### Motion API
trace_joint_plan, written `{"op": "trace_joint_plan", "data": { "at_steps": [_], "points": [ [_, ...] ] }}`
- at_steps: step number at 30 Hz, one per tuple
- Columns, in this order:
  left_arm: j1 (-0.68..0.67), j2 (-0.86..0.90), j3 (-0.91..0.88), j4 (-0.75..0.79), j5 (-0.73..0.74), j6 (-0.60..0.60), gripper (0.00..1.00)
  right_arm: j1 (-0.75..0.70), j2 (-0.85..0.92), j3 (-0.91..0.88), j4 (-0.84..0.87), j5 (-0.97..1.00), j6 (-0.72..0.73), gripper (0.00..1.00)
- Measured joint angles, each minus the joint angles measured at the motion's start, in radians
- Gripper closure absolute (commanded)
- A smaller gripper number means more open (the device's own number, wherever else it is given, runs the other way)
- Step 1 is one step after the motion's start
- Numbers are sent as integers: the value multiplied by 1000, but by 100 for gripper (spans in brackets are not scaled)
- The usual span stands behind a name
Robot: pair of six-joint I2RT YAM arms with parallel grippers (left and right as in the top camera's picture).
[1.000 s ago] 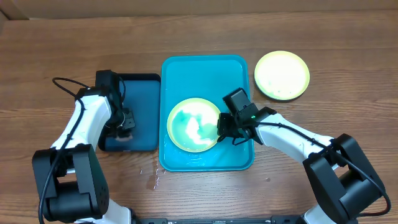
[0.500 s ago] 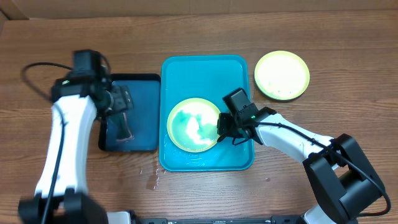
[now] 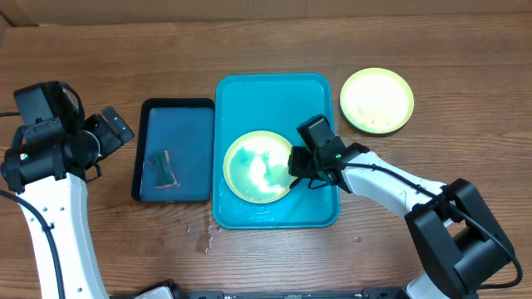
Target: Clean dirty plates on tray and stack at the side
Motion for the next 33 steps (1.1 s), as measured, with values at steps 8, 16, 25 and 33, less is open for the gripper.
{"op": "trace_joint_plan", "data": {
  "at_steps": [8, 16, 25, 33],
  "points": [
    [0, 13, 0, 0, 0, -3, 0, 0, 0, 0, 22, 42, 0, 73],
    [0, 13, 0, 0, 0, -3, 0, 0, 14, 0, 39, 63, -1, 83],
    [0, 13, 0, 0, 0, -3, 0, 0, 32, 0, 42, 64, 0, 85],
    [0, 13, 0, -1, 0, -3, 0, 2, 33, 0, 43, 63, 2, 96]
  ]
}}
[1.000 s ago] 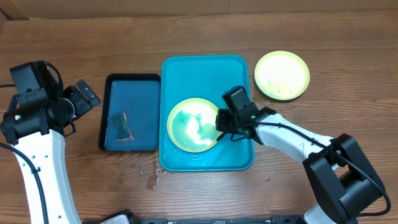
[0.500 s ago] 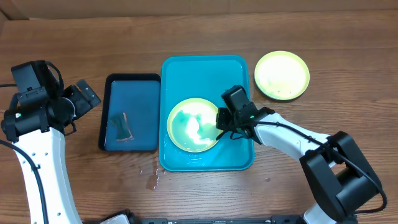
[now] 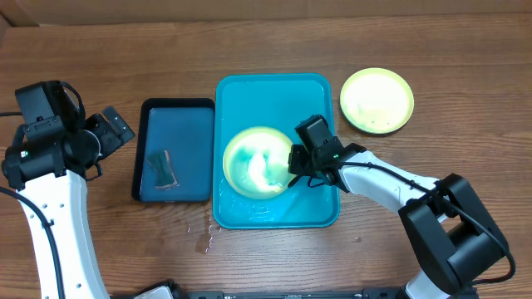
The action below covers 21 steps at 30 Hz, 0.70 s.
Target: Clean dirty plates on tray and stack at the side
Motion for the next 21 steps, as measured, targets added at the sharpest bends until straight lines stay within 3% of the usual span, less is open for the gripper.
{"op": "trace_joint_plan", "data": {
  "at_steps": [6, 11, 17, 21],
  "points": [
    [0, 0, 0, 0, 0, 0, 0, -2, 0, 3, -18, 2, 2, 96],
    [0, 0, 0, 0, 0, 0, 0, -16, -14, 53, -171, 3, 0, 96],
    [0, 0, 0, 0, 0, 0, 0, -36, -20, 236, -369, 13, -3, 96],
    [0, 0, 0, 0, 0, 0, 0, -25, -29, 340, -399, 25, -14, 96]
  ]
}}
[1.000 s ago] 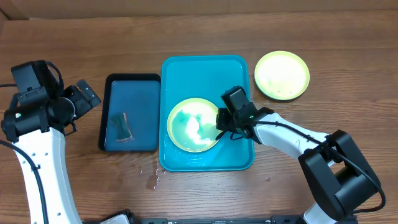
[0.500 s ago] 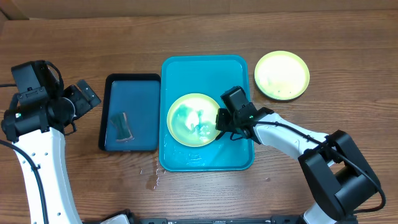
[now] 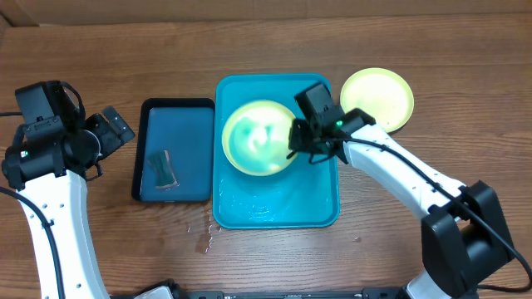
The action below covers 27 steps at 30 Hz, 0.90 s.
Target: Clean dirty plates on tray and stack at the side
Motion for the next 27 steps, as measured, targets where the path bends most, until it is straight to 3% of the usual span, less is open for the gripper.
{"op": "trace_joint_plan", "data": {
  "at_steps": [11, 27],
  "points": [
    [0, 0, 0, 0, 0, 0, 0, 159, 2, 24, 233, 133, -6, 96],
    [0, 0, 0, 0, 0, 0, 0, 322, 187, 25, 608, 256, 12, 96]
  ]
}}
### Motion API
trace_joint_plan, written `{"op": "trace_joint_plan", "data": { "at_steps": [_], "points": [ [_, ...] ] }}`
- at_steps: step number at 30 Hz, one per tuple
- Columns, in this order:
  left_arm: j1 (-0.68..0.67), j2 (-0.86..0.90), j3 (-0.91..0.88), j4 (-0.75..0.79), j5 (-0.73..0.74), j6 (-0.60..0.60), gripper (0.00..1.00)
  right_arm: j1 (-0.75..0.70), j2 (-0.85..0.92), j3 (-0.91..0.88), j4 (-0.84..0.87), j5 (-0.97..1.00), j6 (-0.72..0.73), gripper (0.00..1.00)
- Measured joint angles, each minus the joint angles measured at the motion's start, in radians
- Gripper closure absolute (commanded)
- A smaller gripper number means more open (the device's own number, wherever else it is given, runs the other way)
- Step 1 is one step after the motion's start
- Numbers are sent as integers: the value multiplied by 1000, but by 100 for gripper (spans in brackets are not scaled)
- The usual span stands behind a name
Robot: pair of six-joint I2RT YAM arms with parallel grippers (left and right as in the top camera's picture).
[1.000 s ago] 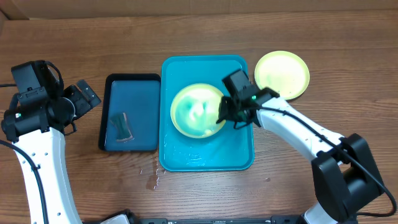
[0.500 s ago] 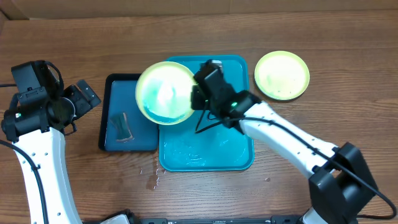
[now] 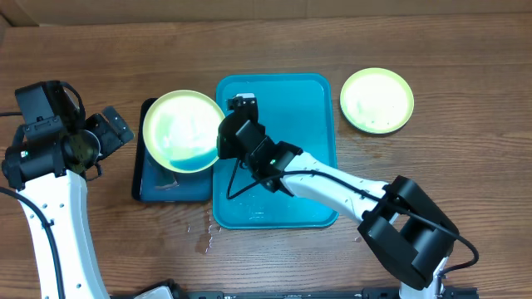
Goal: Clean dirty plates on tray and stack at the side
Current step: 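Lift the yellow plate by its rim with the right gripper, tilting it up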
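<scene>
A yellow-green plate (image 3: 181, 130), smeared with blue-green residue, hangs over the dark blue tray (image 3: 148, 189) at the left. My right gripper (image 3: 223, 138) is shut on the plate's right rim, with its arm stretched across the teal tray (image 3: 303, 112). That teal tray holds no plate, only wet streaks. A second yellow-green plate (image 3: 376, 100) lies on the table at the far right. My left gripper (image 3: 116, 129) hovers just left of the dark tray, close to the held plate's left edge. Whether its fingers are apart does not show.
A small grey cloth or sponge (image 3: 166, 176) lies in the dark blue tray, partly under the held plate. Drops of water (image 3: 204, 234) dot the table in front of the trays. The back edge of the table runs along the top.
My right gripper has moved left with the plate, from above the back of the teal tray to above the dark blue tray. The left arm has not moved.
The right gripper was at the right rim of the dirty plate lying in the front of the teal tray. Then the plate was held lifted above the tray's back half. Now it hangs over the dark blue tray. The left arm stayed still throughout.
</scene>
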Motion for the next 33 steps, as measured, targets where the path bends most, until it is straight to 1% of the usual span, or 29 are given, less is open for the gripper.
{"op": "trace_joint_plan", "data": {
  "at_steps": [4, 12, 20, 27, 33],
  "points": [
    [0, 0, 0, 0, 0, 0, 0, 13, 0, 0, 92, 34, -39, 96],
    [0, 0, 0, 0, 0, 0, 1, 13, 0, 0, 277, 72, -211, 96],
    [0, 0, 0, 0, 0, 0, 0, 13, 27, 1, 435, 111, -331, 96],
    [0, 0, 0, 0, 0, 0, 0, 13, 63, 2, 615, 114, -499, 96],
    [0, 0, 0, 0, 0, 0, 0, 13, 63, 2, 706, 127, -576, 96]
  ]
}}
